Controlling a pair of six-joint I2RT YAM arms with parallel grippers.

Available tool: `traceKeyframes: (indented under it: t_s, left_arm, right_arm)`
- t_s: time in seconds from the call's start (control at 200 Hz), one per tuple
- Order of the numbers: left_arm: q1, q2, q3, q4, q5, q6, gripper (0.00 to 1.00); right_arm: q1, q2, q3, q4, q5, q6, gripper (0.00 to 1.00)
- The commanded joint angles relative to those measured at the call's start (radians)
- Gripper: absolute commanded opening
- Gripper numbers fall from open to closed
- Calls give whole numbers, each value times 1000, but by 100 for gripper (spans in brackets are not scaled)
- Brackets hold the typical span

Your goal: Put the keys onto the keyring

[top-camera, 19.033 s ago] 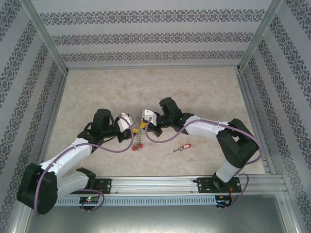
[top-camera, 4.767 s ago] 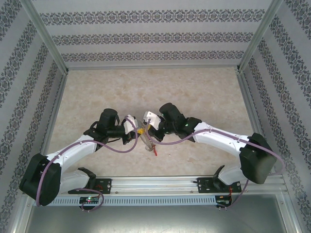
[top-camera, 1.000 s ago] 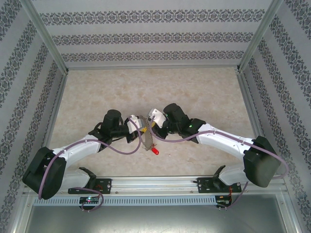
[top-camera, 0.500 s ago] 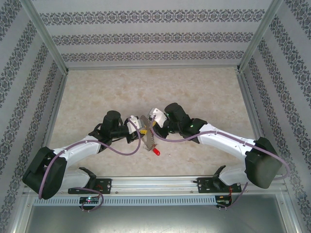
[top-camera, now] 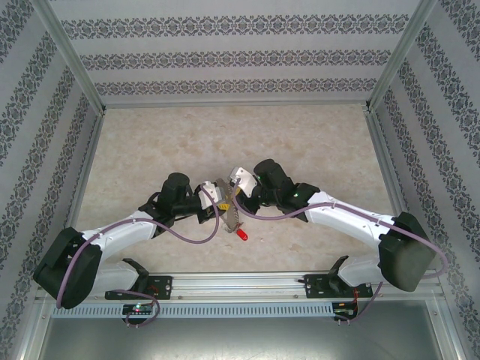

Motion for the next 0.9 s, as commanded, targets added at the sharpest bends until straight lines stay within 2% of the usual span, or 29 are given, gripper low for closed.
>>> traceKeyframes:
  t_s: [0.0,0.495,0.739,0.894]
  left_arm:
    - [-16,1,31,-1,-22,2,30]
    - [-22,4,38,2,0,0,30]
    - [-30,14,53,-3,-6,6,27]
    - [-33,21,57,-5,-37,10,20]
  right_arm:
    - [11,-26,28,12,-13,-4,0]
    - [17,-12,38,14,-16,-5,0]
    - [19,-9,41,14,-22,-7,0]
    - [21,-10,39,13,-21,-6,0]
